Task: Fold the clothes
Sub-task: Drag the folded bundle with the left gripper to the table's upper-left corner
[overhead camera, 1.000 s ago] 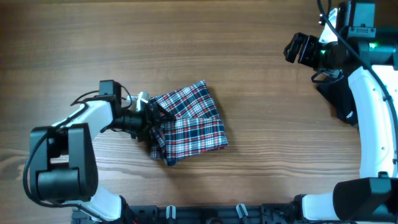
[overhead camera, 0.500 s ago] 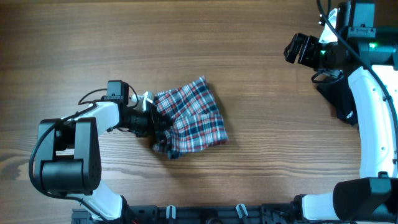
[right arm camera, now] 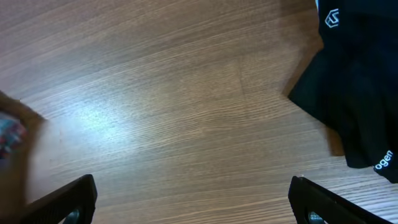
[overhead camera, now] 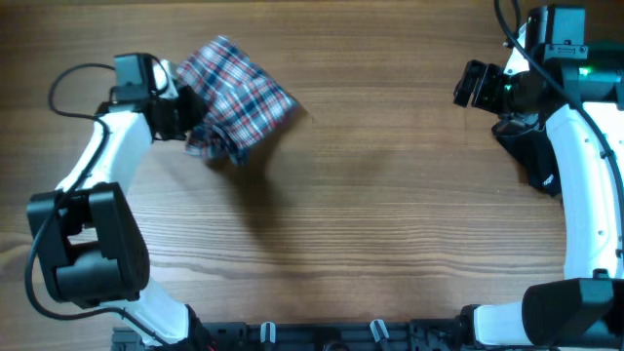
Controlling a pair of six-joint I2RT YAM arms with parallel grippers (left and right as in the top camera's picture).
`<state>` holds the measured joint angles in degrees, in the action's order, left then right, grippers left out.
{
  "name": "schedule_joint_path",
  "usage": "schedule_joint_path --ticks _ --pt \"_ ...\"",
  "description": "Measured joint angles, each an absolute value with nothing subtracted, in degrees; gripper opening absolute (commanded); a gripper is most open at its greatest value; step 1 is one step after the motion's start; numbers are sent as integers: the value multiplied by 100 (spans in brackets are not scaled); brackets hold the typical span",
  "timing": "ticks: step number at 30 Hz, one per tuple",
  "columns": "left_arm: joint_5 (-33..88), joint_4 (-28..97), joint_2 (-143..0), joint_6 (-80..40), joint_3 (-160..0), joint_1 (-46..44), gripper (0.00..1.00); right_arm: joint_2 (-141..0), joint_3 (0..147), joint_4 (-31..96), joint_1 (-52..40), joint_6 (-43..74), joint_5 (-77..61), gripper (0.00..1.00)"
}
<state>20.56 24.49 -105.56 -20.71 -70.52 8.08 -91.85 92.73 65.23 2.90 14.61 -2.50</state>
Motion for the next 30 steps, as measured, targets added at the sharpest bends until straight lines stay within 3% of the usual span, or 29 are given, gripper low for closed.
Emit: schedule_joint_path --ticks 19,30 --pt "1192 71 -11605 -3953 -7059 1758 4 -9185 9273 7126 290 1461 -248 100" --pt "860 -788 -11764 -4322 -7059 2324 4 -9185 9273 7199 290 1463 -248 100"
